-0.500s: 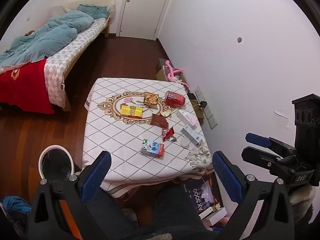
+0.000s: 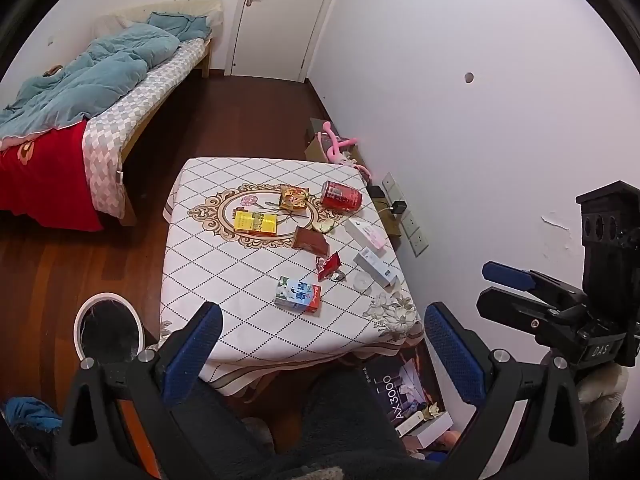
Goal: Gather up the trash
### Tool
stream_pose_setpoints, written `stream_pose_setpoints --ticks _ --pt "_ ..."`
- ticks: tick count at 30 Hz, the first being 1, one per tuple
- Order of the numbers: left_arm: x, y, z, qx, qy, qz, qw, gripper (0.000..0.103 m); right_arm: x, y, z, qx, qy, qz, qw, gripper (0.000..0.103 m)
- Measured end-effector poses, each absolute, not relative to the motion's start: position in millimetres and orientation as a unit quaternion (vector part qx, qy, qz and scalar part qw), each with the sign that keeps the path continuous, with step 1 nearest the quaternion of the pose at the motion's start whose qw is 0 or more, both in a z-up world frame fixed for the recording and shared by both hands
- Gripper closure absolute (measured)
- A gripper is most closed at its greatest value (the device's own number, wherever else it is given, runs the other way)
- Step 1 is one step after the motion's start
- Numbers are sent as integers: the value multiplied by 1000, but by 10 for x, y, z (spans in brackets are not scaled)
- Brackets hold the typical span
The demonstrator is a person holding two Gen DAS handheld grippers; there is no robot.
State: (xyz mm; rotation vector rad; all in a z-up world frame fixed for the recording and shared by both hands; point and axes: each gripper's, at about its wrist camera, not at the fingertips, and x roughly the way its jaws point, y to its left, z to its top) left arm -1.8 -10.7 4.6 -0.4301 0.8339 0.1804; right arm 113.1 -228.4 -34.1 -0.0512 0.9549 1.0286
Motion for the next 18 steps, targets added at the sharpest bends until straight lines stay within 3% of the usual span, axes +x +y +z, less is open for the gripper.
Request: stream_pose_setpoints --ticks 18 --pt "33 -194 31 -208 402 86 887 0 1105 -2258 -394 -20 440 482 757 0"
